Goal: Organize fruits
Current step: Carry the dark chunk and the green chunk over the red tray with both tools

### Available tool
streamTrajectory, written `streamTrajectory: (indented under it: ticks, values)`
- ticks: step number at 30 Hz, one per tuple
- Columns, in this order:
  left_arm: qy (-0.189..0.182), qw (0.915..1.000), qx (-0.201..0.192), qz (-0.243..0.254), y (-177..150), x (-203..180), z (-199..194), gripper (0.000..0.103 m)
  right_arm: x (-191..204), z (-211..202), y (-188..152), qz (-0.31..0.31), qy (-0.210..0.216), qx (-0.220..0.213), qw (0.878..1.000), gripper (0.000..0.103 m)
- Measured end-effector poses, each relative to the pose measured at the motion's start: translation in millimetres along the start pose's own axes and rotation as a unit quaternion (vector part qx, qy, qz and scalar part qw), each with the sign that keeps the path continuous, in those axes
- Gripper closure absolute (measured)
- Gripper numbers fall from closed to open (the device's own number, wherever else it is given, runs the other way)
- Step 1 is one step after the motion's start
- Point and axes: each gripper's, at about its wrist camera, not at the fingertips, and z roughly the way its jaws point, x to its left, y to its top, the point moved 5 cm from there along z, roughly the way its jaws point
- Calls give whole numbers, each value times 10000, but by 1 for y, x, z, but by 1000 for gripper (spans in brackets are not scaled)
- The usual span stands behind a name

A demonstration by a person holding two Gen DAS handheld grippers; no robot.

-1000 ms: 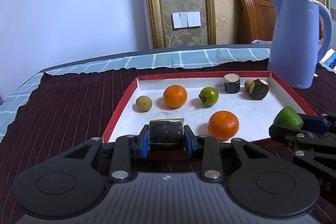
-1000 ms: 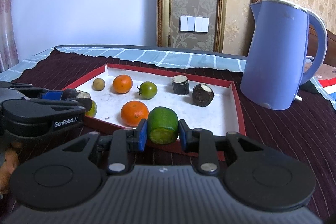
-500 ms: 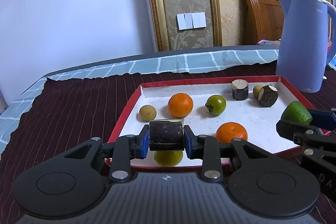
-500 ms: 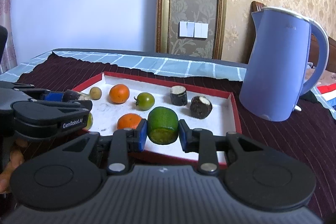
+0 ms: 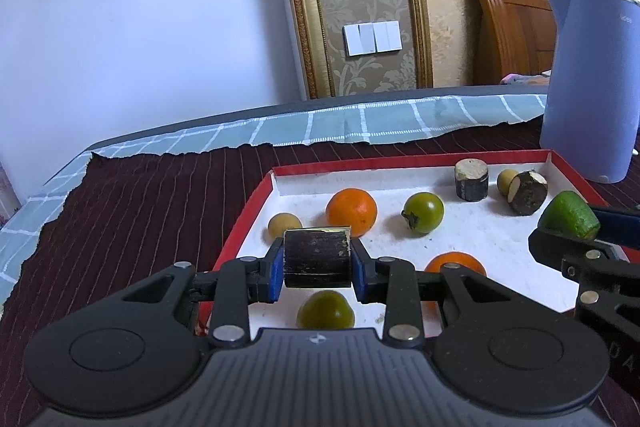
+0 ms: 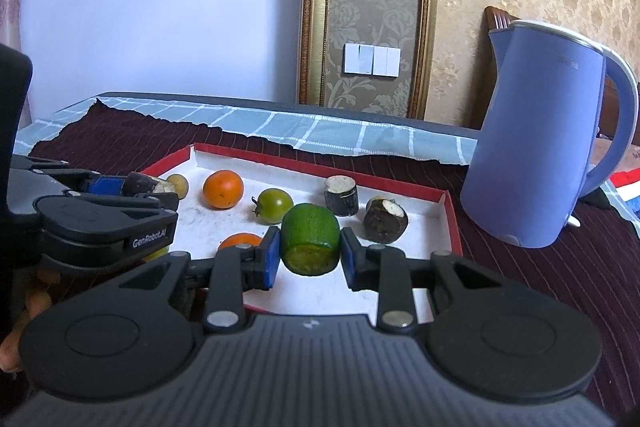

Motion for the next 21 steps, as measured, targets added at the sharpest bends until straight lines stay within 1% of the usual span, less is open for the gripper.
streamTrajectory:
  ticks: [21]
  values:
    - [165, 9998, 85, 47, 15, -2, 27, 71, -10, 23, 10, 17, -41, 77, 10000, 74]
